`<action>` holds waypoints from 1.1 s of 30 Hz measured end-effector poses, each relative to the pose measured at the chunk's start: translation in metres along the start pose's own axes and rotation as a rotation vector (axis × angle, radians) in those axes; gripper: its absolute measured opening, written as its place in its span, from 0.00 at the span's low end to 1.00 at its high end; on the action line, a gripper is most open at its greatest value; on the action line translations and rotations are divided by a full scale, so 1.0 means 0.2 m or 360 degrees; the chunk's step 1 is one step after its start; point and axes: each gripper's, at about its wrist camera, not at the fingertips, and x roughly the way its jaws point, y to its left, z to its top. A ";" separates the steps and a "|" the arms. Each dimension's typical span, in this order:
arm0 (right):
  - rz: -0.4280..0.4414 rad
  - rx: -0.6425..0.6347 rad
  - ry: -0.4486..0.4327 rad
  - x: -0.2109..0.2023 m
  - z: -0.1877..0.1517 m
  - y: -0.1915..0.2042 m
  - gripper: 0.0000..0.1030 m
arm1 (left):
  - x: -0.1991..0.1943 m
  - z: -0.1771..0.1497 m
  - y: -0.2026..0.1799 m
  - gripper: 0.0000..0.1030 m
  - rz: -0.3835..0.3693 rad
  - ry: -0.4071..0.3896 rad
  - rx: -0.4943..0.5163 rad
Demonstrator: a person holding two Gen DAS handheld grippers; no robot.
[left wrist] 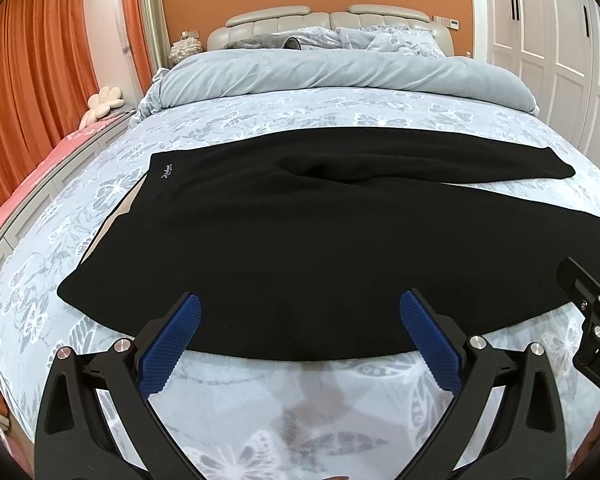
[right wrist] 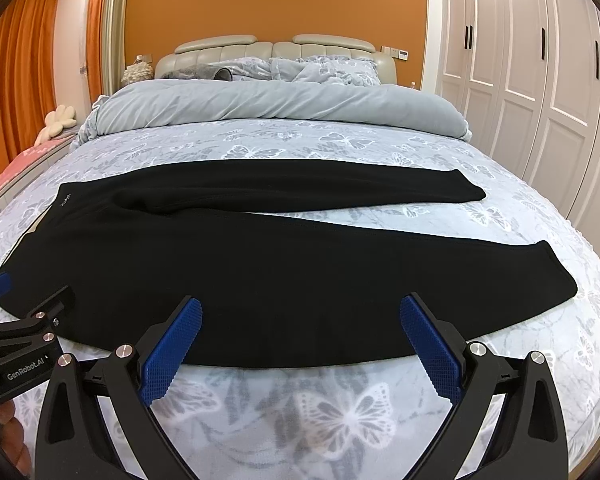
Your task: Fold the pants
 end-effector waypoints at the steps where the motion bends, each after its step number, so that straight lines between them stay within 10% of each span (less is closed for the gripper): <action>1: -0.0002 0.0000 0.0001 0.00 0.00 0.00 0.95 | 0.00 0.00 0.00 0.95 0.0002 0.0002 -0.0001; 33: 0.0006 -0.0004 0.0008 -0.01 -0.01 0.01 0.95 | 0.03 -0.01 0.01 0.95 0.0011 0.0016 -0.0005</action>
